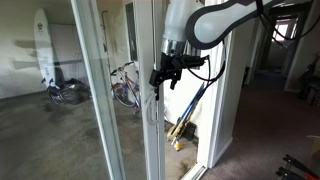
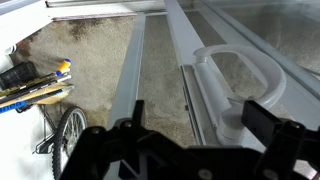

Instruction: Slide the glass door to the right

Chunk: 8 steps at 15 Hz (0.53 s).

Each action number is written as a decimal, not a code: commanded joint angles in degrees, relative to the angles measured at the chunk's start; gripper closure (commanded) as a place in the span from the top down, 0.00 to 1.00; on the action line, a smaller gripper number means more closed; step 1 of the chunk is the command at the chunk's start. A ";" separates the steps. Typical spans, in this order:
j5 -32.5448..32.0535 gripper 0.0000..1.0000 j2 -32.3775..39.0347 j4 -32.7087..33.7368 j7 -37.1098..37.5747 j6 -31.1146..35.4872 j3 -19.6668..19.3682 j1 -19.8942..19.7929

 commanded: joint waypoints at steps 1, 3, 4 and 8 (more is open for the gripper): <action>0.03 1.00 -0.45 -0.61 -0.43 2.70 -0.21 1.41; 0.21 1.00 -0.13 -0.17 -0.21 3.09 -0.45 1.73; 0.42 1.00 0.09 -0.09 -0.18 3.35 -0.59 1.65; 2.18 1.00 0.35 -0.44 -0.33 4.95 -1.20 0.81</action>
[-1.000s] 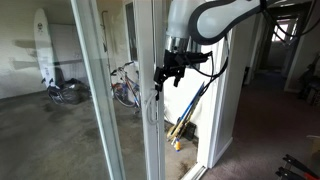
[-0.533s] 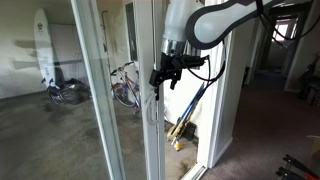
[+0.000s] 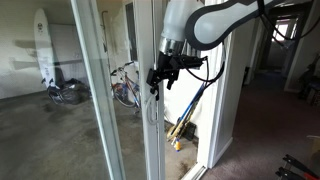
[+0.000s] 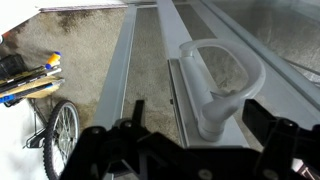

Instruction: Slide the glass door to the right

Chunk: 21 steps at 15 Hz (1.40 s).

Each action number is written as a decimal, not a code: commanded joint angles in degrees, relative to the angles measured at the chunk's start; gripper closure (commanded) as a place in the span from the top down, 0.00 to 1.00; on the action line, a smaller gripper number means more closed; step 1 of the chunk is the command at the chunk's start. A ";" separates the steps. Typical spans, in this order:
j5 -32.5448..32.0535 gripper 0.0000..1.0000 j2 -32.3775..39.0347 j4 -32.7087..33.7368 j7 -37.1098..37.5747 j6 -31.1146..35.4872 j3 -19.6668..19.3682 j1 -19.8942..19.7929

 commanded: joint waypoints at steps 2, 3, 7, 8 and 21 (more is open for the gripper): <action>2.70 1.00 0.29 -1.08 -0.34 3.74 -0.86 -1.06; 2.99 1.00 0.44 -1.28 -0.18 4.59 -1.07 -1.17; 5.82 1.00 0.74 -2.28 -0.92 6.89 -1.36 -1.70; 6.57 1.00 0.92 -2.59 -1.13 7.28 -1.38 -1.82; 10.04 1.00 -3.11 -6.77 -1.71 5.19 -2.69 -3.40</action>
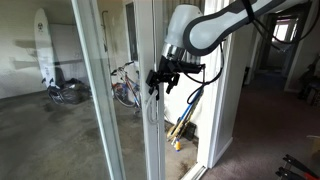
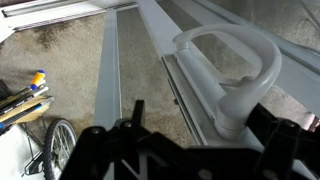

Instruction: Slide the glass door to the right

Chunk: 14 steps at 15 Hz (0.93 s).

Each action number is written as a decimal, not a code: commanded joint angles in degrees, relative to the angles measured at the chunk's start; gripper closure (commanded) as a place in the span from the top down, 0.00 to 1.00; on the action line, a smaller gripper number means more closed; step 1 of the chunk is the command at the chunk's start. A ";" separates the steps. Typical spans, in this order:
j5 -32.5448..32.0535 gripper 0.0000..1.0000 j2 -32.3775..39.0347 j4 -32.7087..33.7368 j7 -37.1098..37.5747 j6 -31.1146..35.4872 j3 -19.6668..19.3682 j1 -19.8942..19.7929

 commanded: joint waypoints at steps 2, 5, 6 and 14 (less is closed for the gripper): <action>5.61 1.00 -5.82 -5.64 -4.35 -2.91 -0.38 -4.09; 14.06 1.00 -8.91 -8.38 -9.17 -2.66 -0.20 -7.68; 15.40 1.00 -10.15 -9.51 -10.63 -3.55 -0.84 -9.08; 15.08 1.00 -9.87 -8.41 -13.33 -6.84 -0.18 -9.89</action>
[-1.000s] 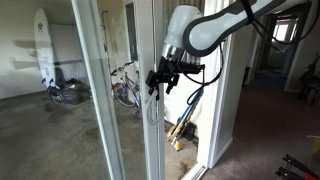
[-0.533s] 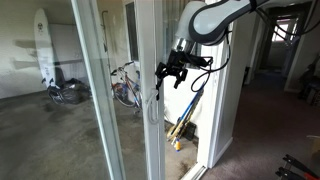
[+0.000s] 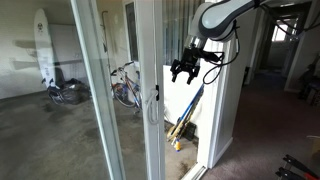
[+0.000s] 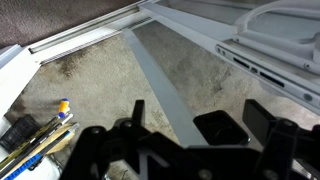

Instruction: Slide the glass door to the right

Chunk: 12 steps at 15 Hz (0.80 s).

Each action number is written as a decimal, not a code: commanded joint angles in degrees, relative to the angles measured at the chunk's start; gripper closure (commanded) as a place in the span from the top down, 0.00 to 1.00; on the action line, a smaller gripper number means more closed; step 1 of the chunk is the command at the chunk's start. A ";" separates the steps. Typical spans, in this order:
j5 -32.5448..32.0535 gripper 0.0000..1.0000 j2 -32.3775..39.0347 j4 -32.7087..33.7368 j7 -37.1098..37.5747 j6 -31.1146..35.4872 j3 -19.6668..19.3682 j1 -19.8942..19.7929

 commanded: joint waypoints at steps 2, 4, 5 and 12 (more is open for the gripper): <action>0.62 1.00 -0.09 -0.14 -1.59 -1.64 2.03 1.88; 0.89 1.00 0.28 -0.02 -1.93 -2.03 2.60 2.46; 0.75 1.00 0.49 -0.13 -1.90 -1.74 2.76 2.73; -1.98 1.00 3.03 1.12 0.17 0.66 3.28 5.11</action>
